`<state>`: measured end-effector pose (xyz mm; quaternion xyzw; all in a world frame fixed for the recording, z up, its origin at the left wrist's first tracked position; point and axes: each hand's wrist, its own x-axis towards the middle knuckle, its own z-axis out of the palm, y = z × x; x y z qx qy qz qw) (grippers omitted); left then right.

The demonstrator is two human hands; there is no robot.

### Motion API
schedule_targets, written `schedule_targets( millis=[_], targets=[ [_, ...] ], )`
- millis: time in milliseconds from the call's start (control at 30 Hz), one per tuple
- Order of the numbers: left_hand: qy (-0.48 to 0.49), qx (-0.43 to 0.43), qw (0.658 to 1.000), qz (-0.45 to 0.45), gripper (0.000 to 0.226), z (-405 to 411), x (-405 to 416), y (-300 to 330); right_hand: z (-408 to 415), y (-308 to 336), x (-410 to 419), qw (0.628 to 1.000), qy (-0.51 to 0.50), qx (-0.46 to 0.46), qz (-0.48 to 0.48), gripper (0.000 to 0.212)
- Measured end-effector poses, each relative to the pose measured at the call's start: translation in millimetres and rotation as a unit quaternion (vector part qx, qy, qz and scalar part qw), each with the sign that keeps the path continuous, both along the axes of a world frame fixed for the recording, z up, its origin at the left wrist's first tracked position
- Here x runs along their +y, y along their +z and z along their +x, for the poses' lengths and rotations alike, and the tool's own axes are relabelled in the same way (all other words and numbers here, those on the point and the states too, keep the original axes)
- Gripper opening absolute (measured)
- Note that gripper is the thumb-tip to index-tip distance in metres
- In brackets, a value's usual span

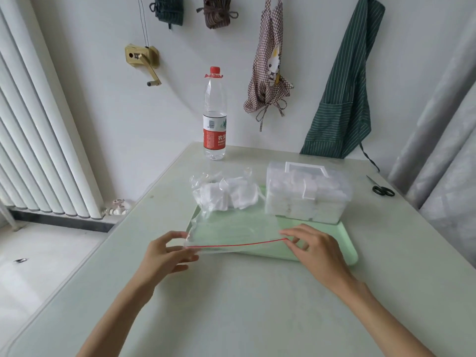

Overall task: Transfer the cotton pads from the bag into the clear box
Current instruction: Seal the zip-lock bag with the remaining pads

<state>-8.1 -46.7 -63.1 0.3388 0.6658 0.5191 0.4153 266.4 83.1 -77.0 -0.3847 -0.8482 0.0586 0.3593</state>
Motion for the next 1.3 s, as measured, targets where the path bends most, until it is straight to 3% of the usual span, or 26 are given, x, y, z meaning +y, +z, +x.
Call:
schedule_targets(
  millis=[100, 267, 400, 533, 600, 667, 733, 833, 1000, 1300],
  targets=[
    [0.019, 0.011, 1.000, -0.011, 0.019, 6, 3, 6, -4, 7, -2, 0.996, -0.044, 0.076, -0.035, 0.013],
    [-0.125, 0.102, 0.976, -0.144, 0.037, 13, -10, 21, 4, 5, -7, 0.984, -0.027, 0.074, -0.163, 0.020],
    [-0.073, 0.075, 0.988, -0.113, 0.049, 15, -14, 18, 11, 3, -7, 0.983, -0.028, 0.081, -0.161, 0.022],
    [-0.023, 0.043, 0.996, -0.070, 0.037, 14, -10, 13, 13, -4, -11, 0.993, -0.030, 0.040, -0.111, 0.023],
    [-0.019, 0.048, 0.997, -0.066, 0.040, 15, -11, 11, 15, -5, -15, 0.988, -0.043, 0.051, -0.140, 0.024],
    [-0.010, 0.061, 0.996, -0.062, 0.044, 14, -10, 12, 14, 7, -15, 0.945, -0.079, 0.158, -0.276, 0.020],
    [-0.007, 0.063, 0.996, -0.061, 0.045, 13, -8, 14, 13, 24, -9, 0.859, -0.109, 0.240, -0.439, 0.019],
    [-0.022, 0.052, 0.996, -0.074, 0.044, 10, -4, 19, 9, 41, 0, 0.804, -0.107, 0.152, -0.565, 0.037],
    [-0.059, 0.053, 0.993, -0.090, 0.043, 7, -3, 23, 8, 44, 8, 0.785, -0.079, 0.125, -0.602, 0.025],
    [-0.078, 0.050, 0.993, -0.074, 0.023, 4, -13, 19, 9, 37, -3, 0.783, -0.072, 0.233, -0.571, 0.011]
  ],
)
